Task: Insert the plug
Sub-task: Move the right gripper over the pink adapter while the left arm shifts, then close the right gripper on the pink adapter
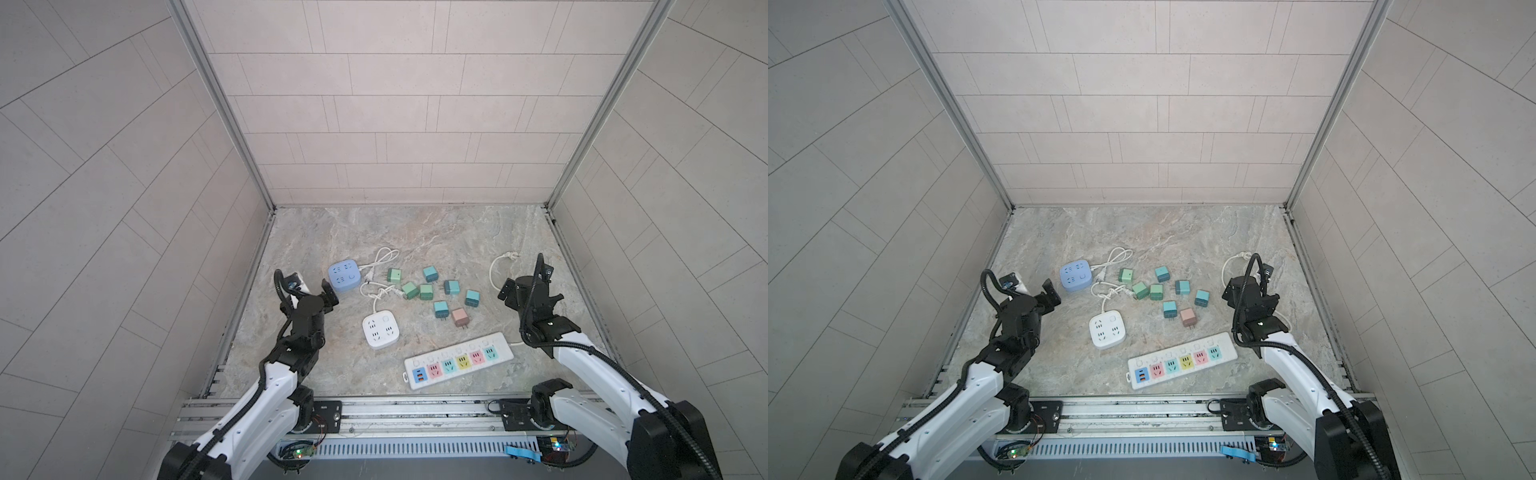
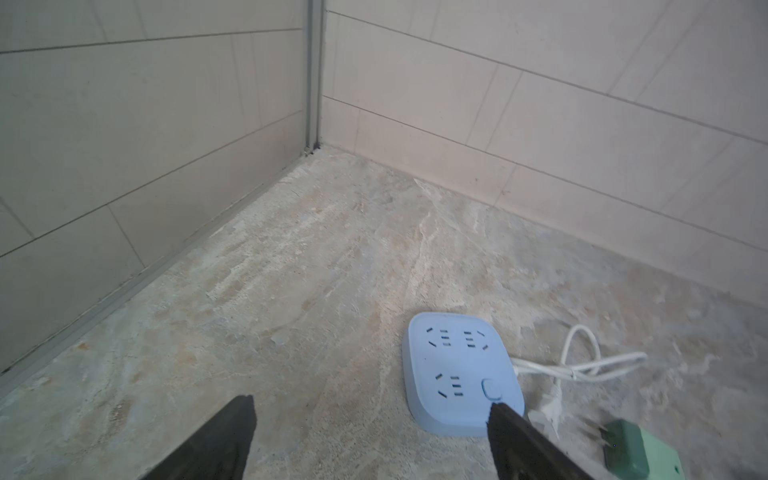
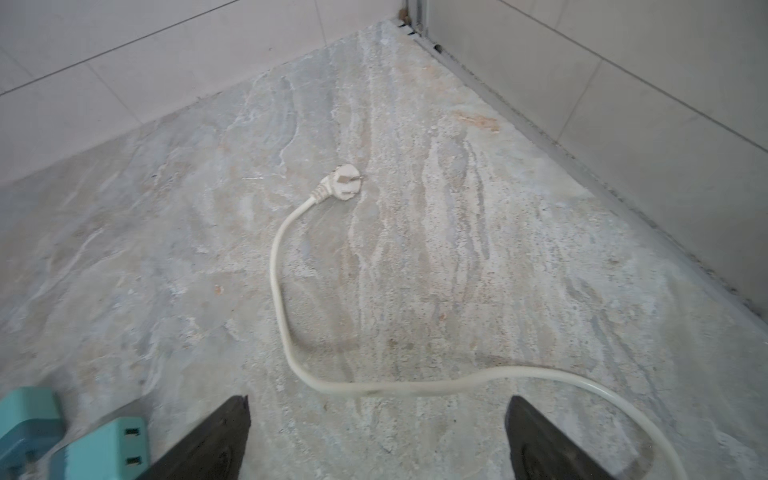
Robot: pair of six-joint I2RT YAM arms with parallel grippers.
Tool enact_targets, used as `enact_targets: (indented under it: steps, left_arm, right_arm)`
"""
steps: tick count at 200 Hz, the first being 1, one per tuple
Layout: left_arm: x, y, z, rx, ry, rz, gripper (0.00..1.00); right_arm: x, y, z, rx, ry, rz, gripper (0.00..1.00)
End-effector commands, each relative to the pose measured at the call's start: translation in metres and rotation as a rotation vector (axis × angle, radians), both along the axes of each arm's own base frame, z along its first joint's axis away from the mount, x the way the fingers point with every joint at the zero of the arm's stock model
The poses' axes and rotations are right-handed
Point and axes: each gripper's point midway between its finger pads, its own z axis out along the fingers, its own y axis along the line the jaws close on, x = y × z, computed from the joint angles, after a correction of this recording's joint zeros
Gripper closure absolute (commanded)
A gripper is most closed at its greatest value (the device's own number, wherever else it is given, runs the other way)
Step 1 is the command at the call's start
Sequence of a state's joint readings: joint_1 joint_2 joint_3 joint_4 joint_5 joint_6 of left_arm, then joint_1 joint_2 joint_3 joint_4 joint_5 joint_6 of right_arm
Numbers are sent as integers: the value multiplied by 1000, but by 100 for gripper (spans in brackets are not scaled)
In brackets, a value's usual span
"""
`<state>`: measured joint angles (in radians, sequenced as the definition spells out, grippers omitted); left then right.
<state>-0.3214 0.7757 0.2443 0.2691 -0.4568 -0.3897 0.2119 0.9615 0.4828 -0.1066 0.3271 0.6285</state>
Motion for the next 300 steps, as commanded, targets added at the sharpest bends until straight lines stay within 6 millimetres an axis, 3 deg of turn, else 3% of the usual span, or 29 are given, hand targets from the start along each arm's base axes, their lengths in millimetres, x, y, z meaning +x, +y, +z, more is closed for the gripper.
enact_targets:
  steps: [1,29,36,39,42,59,98,122,207,276,300]
  left_arm:
    - [11,-29,2,-30,-11,-160,9]
    - [22,-57,-4,-28,24,-302,11]
    - [23,-59,-15,-20,66,-316,14]
    - [28,-62,-6,-21,56,-320,15]
    - [30,-63,-7,-20,66,-323,16]
    - [36,-67,-11,-14,105,-337,20]
    - [37,-73,-13,-19,107,-363,20]
    - [38,-74,-13,-21,107,-368,20]
    - [39,-74,-15,-20,119,-365,20]
    - [38,-74,-15,-23,117,-370,20]
    - [39,-74,-15,-22,117,-366,20]
  right_arm:
    - [2,43,12,128,23,173,11]
    - [-5,90,11,119,76,313,14]
    - [-8,100,8,119,102,339,15]
    - [-10,103,3,117,123,347,16]
    - [-8,110,12,122,112,358,18]
    - [-11,134,8,104,164,412,22]
    - [-22,167,-14,49,295,504,36]
    - [-28,176,-29,42,360,545,37]
    - [-41,167,-82,-61,571,546,38]
    - [-43,177,-106,-54,633,597,38]
    - [-43,180,-113,-50,653,606,43]
